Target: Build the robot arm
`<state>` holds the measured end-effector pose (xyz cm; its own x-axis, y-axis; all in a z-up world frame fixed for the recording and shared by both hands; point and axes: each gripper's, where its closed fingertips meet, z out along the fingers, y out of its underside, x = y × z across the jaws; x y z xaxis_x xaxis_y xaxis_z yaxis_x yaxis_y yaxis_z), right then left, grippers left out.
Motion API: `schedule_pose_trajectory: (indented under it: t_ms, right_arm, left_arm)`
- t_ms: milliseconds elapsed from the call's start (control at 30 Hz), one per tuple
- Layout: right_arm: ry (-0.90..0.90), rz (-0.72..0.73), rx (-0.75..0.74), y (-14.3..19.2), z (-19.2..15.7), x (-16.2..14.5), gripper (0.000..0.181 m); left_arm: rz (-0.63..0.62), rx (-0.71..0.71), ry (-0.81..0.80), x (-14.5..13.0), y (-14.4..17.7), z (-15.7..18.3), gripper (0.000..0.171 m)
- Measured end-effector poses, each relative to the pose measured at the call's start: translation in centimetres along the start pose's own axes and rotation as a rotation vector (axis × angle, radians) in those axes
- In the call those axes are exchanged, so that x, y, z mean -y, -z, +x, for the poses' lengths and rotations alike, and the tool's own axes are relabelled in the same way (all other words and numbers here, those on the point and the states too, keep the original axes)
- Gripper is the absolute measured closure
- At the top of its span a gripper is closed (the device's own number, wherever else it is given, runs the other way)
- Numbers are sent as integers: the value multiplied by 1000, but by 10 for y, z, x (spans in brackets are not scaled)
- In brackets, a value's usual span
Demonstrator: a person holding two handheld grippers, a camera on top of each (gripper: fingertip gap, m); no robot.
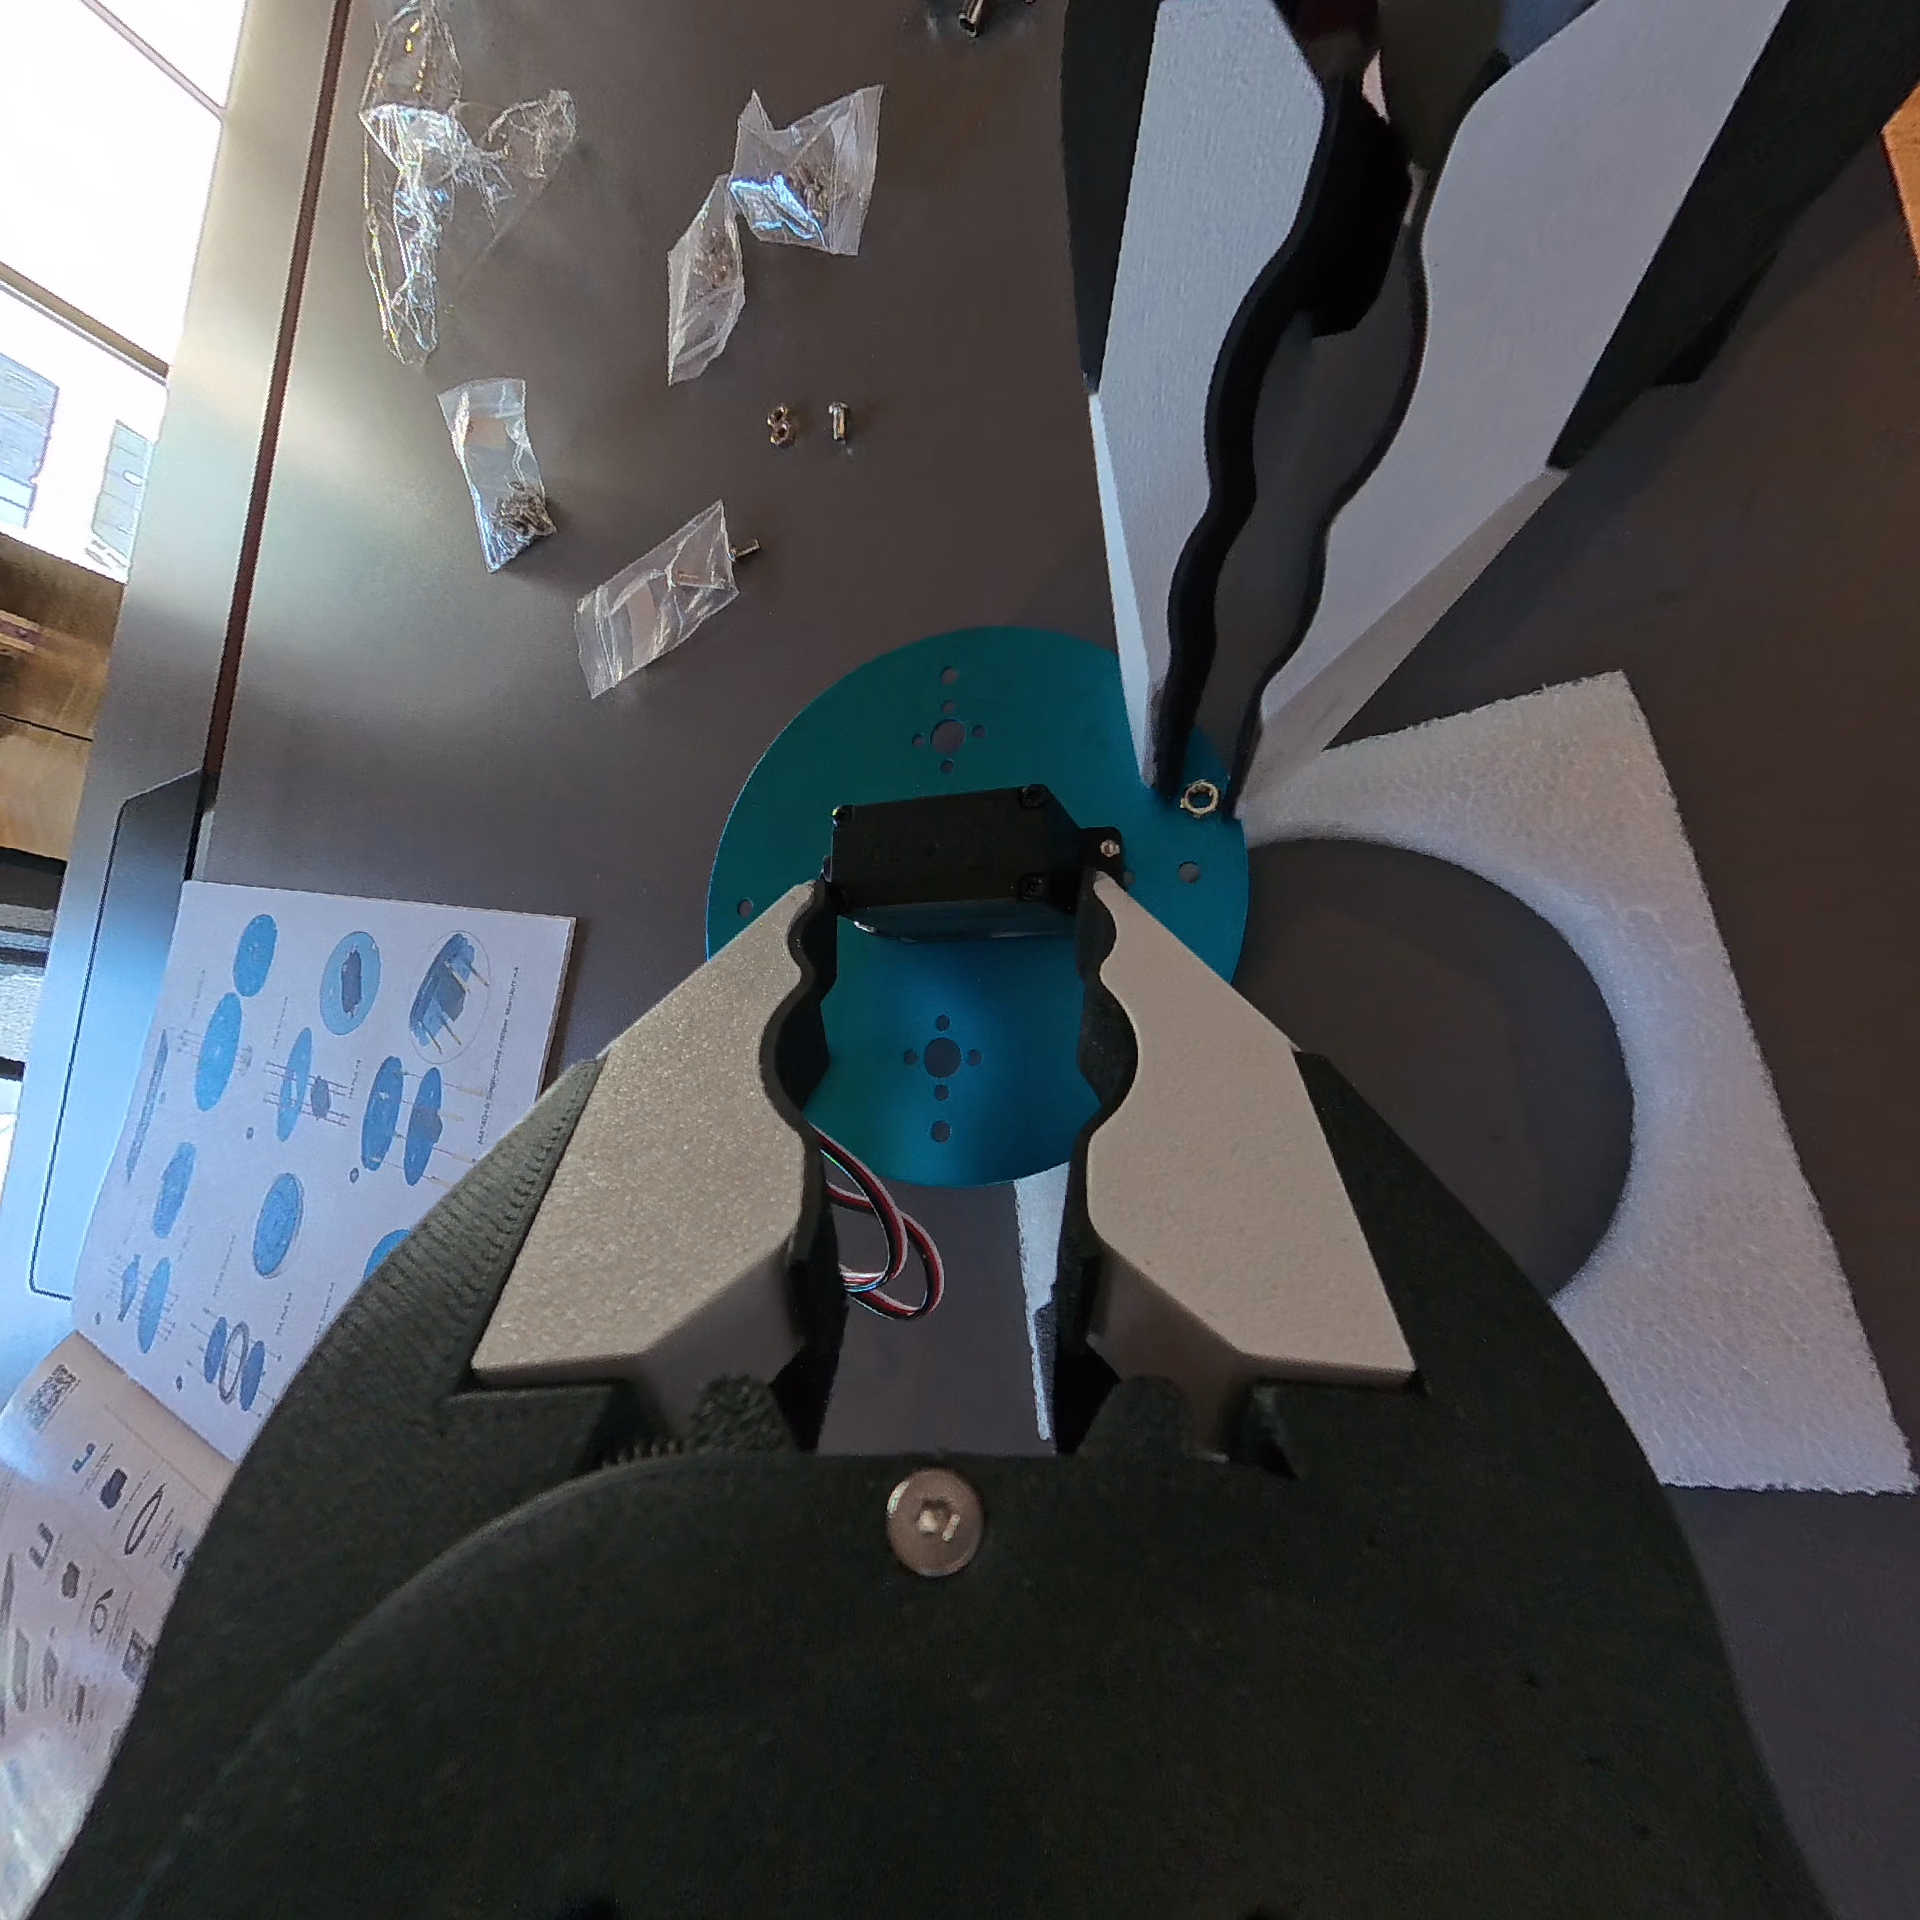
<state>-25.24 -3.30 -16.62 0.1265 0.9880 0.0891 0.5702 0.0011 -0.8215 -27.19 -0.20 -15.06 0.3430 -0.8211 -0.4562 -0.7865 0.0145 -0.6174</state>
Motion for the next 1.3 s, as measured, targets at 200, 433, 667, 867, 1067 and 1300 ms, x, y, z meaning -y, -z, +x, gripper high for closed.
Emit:
schedule_pose_trajectory:
  t_ms: [200,433,667,867,1067,1300]
  right_arm:
    - [1,9,-9,0,2,1,176]
    - [-45,68,-75,0,13,15,177]
    - [-45,72,-83,0,13,15,181]
    - [-63,54,-39,2,12,7,174]
    - [-13,11,66,13,-5,-6,167]
    - [-13,47,111,13,-9,0,170]
  left_arm:
    - [3,-4,4,0,0,0,126]
    - [5,-6,17,1,-1,0,125]
    - [-16,15,-32,2,-2,1,125]
    - [-36,44,-72,3,-1,2,126]
    - [-34,41,-61,3,-1,1,125]
    - [-34,35,-54,3,-2,1,126]
